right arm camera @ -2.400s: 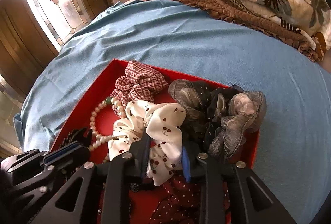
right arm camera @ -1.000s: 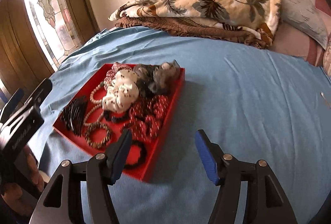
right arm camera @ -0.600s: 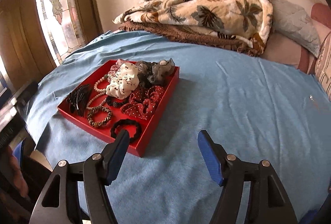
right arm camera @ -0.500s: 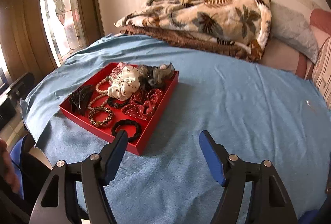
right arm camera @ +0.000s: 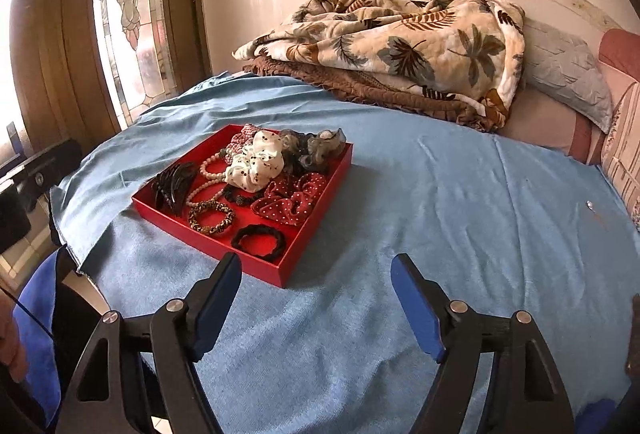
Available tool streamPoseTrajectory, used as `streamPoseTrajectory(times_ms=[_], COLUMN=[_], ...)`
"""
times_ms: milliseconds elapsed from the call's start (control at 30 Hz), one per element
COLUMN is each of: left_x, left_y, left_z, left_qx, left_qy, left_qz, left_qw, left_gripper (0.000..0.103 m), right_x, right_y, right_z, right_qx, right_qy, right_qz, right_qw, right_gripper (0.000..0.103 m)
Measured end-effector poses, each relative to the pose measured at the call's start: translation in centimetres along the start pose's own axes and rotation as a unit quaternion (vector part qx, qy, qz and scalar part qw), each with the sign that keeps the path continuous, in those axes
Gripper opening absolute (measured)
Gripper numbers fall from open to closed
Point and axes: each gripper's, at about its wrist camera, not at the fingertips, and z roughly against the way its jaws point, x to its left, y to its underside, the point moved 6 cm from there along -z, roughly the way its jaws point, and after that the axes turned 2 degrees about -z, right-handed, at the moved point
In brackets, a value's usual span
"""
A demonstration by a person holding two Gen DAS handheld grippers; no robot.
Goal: Organize jewelry
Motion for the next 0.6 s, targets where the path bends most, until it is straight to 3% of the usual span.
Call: streamPoseTrajectory(times_ms=[600], left_x=[-0.7], left_y=[2.6], left_z=[-1.7], left_qx=[0.069], left_qy=[0.027], left_qz=[-0.008], left_qw=[0.9972], left_gripper=[0.103], right_x=[0.1], right_y=[1.3], right_z=[0.6], right_qx=[0.011], right_qy=[0.02], right_qz=[0.006], right_qw=[1.0], right_gripper=[0.087])
